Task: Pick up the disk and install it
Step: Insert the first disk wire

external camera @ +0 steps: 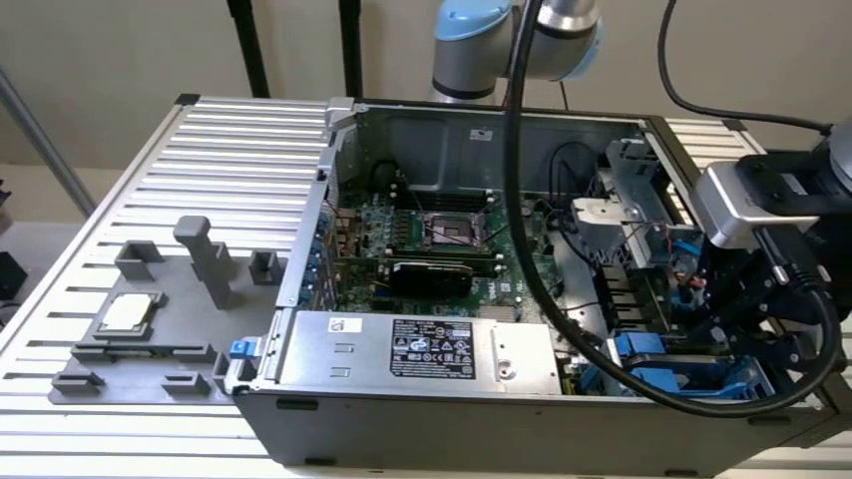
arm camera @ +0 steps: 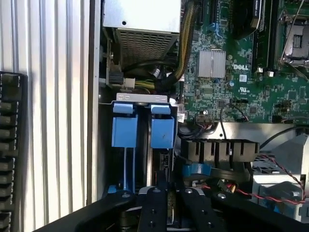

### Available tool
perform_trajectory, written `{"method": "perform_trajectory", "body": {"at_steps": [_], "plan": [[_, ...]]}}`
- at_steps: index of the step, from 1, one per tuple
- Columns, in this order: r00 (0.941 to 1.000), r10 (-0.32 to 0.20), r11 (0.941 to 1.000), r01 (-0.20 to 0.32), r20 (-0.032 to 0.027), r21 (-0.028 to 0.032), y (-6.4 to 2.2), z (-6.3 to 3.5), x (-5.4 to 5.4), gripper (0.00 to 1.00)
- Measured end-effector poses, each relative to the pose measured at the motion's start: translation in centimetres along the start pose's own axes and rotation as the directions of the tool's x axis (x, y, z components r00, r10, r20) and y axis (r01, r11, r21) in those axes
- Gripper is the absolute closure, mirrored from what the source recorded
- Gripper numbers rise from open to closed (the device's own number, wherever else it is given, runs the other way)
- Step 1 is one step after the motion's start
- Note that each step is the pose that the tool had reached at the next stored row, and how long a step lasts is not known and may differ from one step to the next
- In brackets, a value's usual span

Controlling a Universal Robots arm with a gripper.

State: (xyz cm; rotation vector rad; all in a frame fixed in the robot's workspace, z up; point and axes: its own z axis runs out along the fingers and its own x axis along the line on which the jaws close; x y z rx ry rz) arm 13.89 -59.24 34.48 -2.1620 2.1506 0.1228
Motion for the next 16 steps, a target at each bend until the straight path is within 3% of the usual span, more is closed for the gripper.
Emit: {"method": "perform_trajectory", "body": {"at_steps": [9, 16], "plan": [[0.9991, 0.034, 0.9994, -0.034, -0.0267, -0.0074, 0.01, 0.18, -0.05, 1.0], [0.9978, 0.044, 0.999, -0.045, -0.0491, -0.0064, -0.09, 0.25, -0.49, 1.0]]}}
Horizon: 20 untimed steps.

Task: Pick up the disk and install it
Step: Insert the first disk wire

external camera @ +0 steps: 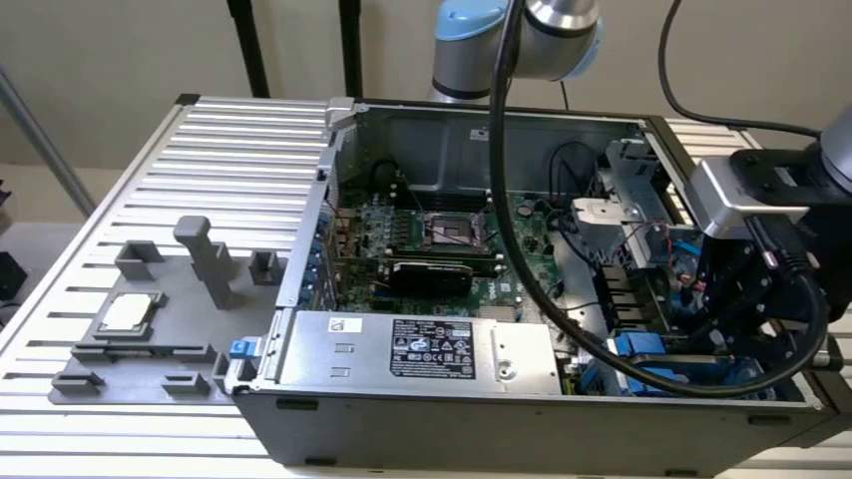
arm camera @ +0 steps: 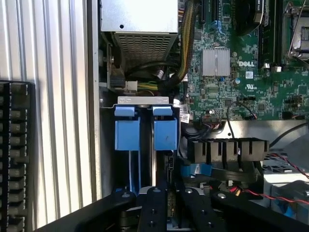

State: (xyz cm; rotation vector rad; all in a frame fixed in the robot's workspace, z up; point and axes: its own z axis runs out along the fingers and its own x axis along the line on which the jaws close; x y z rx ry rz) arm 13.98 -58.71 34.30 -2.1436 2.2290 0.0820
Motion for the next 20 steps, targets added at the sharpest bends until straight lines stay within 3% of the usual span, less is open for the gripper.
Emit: {"method": "perform_trajectory", "body": {"at_steps": [8, 14, 20], "plan": [[0.9997, 0.011, 0.9999, -0.011, -0.0222, 0.0016, -0.18, 0.07, -0.6, 1.0], [0.9993, 0.025, 0.9997, -0.025, -0.0294, 0.0029, -0.2, 0.24, -1.1, 1.0], [0.9979, 0.05, 0.9987, -0.05, -0.0412, 0.0051, -0.2, 0.27, -1.2, 1.0]]}}
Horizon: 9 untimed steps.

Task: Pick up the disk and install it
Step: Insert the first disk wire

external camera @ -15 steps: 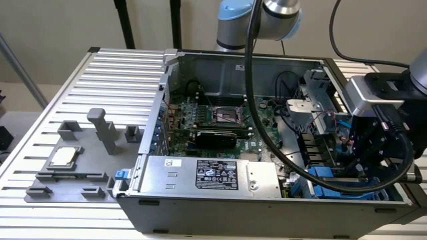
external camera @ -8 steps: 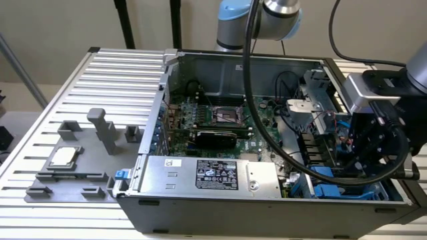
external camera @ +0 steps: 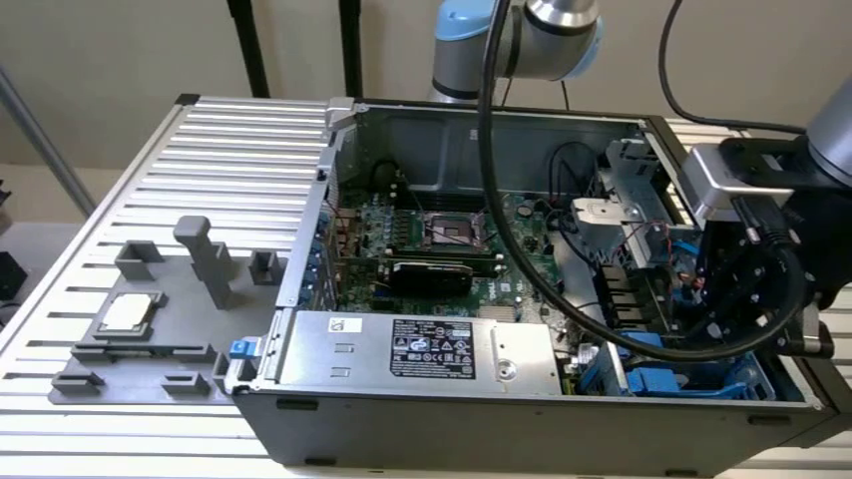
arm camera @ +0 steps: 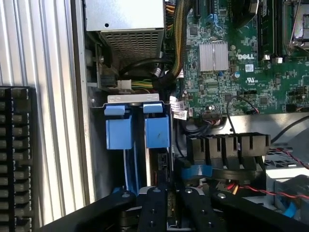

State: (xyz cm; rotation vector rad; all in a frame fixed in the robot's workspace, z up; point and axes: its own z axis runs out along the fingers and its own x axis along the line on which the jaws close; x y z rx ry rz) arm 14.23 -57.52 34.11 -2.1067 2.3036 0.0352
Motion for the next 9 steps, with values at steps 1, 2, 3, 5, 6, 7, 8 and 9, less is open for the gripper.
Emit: {"method": "perform_trajectory", "body": {"at_steps": [1, 2, 3, 5, 6, 7, 8, 9], "plan": [[1.0, 0.003, 1.0, -0.003, -0.0029, 0.0003, 0.0, 0.0, -0.03, 1.0], [1.0, 0.005, 1.0, -0.005, -0.006, 0.0007, 0.0, 0.0, -0.09, 1.0], [0.9999, 0.005, 1.0, -0.005, -0.0092, 0.001, 0.01, 0.01, -0.18, 1.0], [0.9998, 0.006, 1.0, -0.006, -0.0176, 0.0018, 0.04, 0.02, -0.45, 1.0], [0.9997, 0.007, 1.0, -0.006, -0.0225, 0.0023, 0.04, 0.03, -0.56, 1.0], [0.9996, 0.007, 1.0, -0.007, -0.0281, 0.0028, 0.04, 0.04, -0.64, 1.0], [0.9994, 0.007, 1.0, -0.007, -0.0335, 0.0033, 0.05, 0.04, -0.69, 1.0], [0.9992, 0.007, 1.0, -0.007, -0.0386, 0.0035, 0.04, 0.06, -0.74, 1.0]]}}
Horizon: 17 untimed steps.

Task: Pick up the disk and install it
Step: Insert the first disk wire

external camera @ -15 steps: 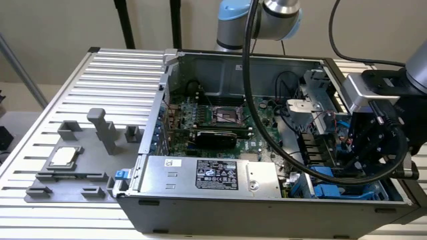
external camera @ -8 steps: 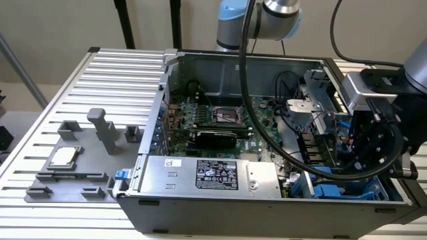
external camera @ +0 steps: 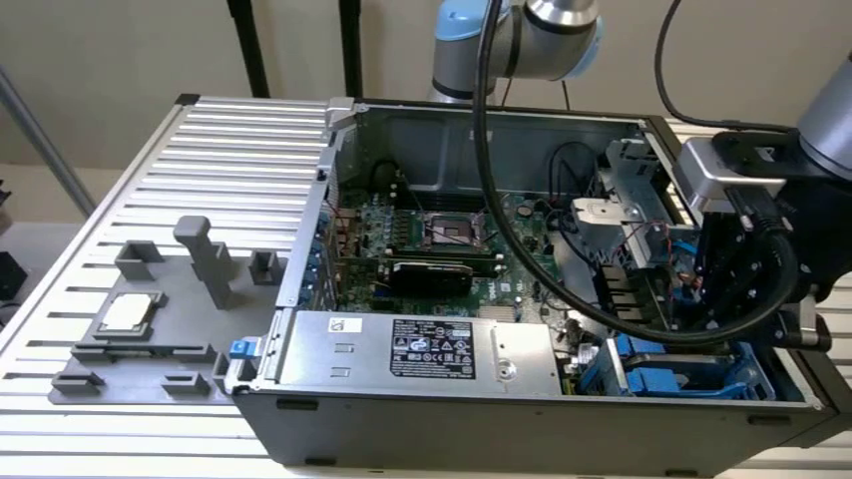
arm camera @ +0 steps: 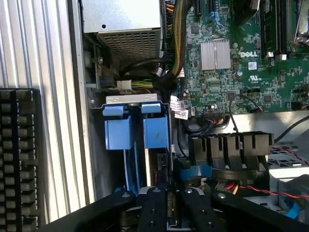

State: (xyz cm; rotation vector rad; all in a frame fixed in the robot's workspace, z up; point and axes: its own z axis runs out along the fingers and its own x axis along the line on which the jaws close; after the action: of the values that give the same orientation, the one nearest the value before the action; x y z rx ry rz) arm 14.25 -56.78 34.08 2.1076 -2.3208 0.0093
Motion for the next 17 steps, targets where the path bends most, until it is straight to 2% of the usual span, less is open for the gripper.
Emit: {"method": "perform_trajectory", "body": {"at_steps": [3, 6, 11, 17], "plan": [[0.9999, 0.0, 1.0, 0.0, -0.0134, 0.0004, -0.01, -0.02, -0.08, 1.0], [0.9998, 0.001, 1.0, -0.001, -0.0205, 0.001, -0.01, -0.01, -0.16, 1.0], [0.9997, 0.001, 1.0, -0.001, -0.0261, 0.0016, 0.0, 0.01, -0.25, 1.0], [0.9996, 0.001, 1.0, -0.001, -0.0271, 0.0016, 0.02, 0.01, -0.47, 1.0]]}}
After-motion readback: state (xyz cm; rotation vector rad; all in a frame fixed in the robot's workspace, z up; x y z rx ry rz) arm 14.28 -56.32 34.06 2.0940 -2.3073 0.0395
